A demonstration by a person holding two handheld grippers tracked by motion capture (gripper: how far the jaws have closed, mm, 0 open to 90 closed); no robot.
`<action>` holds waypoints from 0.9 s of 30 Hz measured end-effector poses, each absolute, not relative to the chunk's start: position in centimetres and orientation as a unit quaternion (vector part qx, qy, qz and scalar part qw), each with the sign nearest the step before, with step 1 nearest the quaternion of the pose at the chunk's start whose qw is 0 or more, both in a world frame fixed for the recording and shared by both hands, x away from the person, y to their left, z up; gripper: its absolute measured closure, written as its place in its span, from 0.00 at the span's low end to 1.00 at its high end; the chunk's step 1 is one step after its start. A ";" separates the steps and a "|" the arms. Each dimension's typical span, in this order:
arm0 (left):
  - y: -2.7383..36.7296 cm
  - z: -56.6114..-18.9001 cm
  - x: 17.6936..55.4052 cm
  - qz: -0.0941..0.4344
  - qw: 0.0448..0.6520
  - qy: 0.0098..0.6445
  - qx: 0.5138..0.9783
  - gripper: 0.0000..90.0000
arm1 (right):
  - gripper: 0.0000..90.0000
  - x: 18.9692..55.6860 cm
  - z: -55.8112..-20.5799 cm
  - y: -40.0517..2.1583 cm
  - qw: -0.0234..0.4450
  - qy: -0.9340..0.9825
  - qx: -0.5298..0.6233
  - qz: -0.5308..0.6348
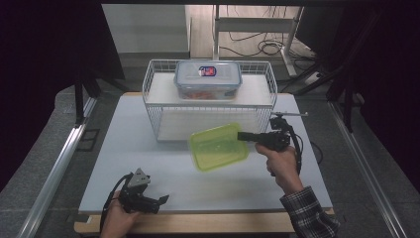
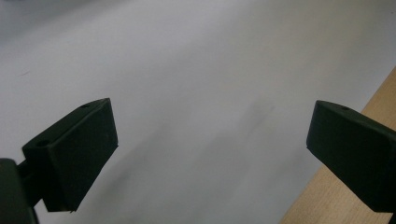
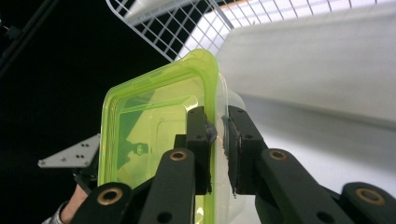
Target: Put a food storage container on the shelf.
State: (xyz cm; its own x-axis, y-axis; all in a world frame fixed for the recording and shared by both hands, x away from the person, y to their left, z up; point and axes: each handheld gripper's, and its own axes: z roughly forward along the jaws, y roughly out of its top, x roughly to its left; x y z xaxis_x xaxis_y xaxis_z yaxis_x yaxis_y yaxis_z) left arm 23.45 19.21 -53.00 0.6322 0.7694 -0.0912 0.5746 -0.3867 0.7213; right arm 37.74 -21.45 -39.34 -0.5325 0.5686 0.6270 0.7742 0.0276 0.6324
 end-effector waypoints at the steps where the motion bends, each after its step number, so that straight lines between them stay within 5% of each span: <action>1: 19.2 -53.0 23.5 0.130 0.374 0.408 0.823 0.02 | 0.89 37.8 -39.0 -21.5 0.100 -0.708 -0.473 -0.514; 27: 19.3 -53.0 23.5 0.127 0.381 0.408 0.820 0.02 | 0.89 39.7 -31.5 -21.6 0.089 -0.685 -0.469 -0.550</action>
State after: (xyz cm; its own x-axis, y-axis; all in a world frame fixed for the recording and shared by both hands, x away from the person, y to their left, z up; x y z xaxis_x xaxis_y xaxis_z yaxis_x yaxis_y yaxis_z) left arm 23.46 19.31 -52.99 0.6355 0.7652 -0.1030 0.5718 -0.3768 0.7287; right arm 39.72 -21.60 -31.49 -0.5450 0.5448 0.6373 0.7401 -0.0445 0.6710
